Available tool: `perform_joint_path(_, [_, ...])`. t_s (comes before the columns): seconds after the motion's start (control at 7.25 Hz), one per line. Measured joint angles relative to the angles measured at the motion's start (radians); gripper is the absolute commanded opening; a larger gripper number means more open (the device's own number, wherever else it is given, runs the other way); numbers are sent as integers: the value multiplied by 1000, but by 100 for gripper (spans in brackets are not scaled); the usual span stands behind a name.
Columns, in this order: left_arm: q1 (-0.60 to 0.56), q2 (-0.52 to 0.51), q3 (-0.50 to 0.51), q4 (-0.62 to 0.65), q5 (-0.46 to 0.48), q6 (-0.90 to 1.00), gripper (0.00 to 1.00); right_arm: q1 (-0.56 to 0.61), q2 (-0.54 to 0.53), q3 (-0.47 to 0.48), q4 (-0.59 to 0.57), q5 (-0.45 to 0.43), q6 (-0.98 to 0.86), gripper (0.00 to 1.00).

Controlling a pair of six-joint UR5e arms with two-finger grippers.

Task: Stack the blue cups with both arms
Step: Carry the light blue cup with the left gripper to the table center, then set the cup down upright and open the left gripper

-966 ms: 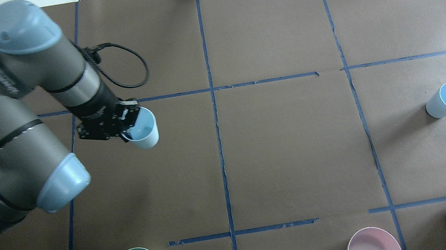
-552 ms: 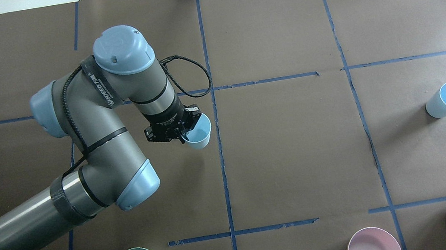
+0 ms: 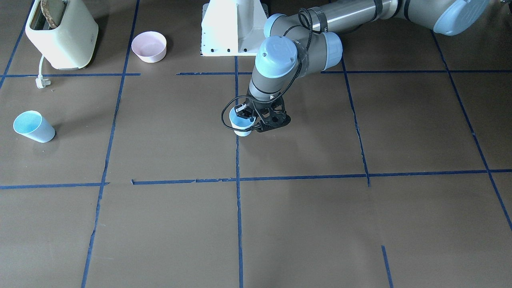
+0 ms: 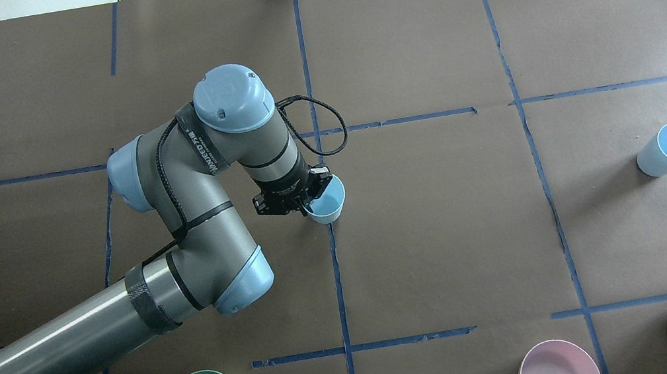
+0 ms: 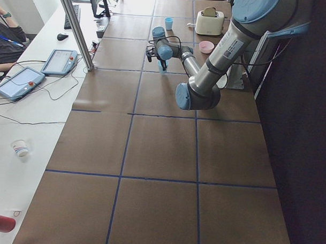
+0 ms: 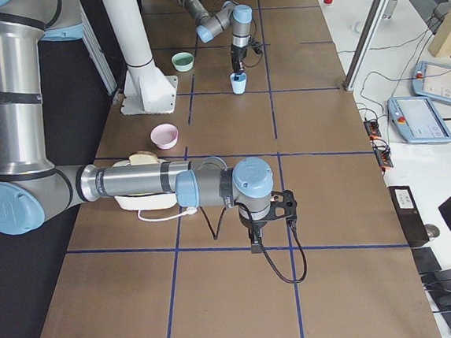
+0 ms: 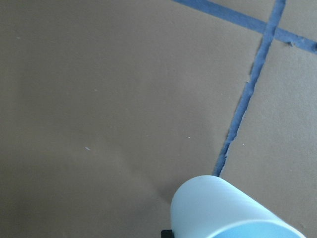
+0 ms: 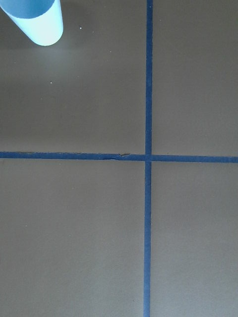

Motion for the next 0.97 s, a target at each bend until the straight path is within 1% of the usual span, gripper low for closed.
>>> perform_joint_path(0.14, [2,-1,9,-12,0,1,74,0,0,0,0,0,-1,100])
perform_joint_path(0.28, [3,-1,8,-16,1,4,100,-1,1,0,0,-1,-1,100])
perform_joint_path(0.69, [-2,13,-41,-12,0,8,100,-1,3,2,1,3,8,100])
perform_joint_path(0.83, [-11,22,-80,2,-4,6,100,-1,9,6,1,7,12,100])
perform_joint_path(0.97, [-30,36,-142,43,-14,6,100,-1,17,7,-1,16,16,100])
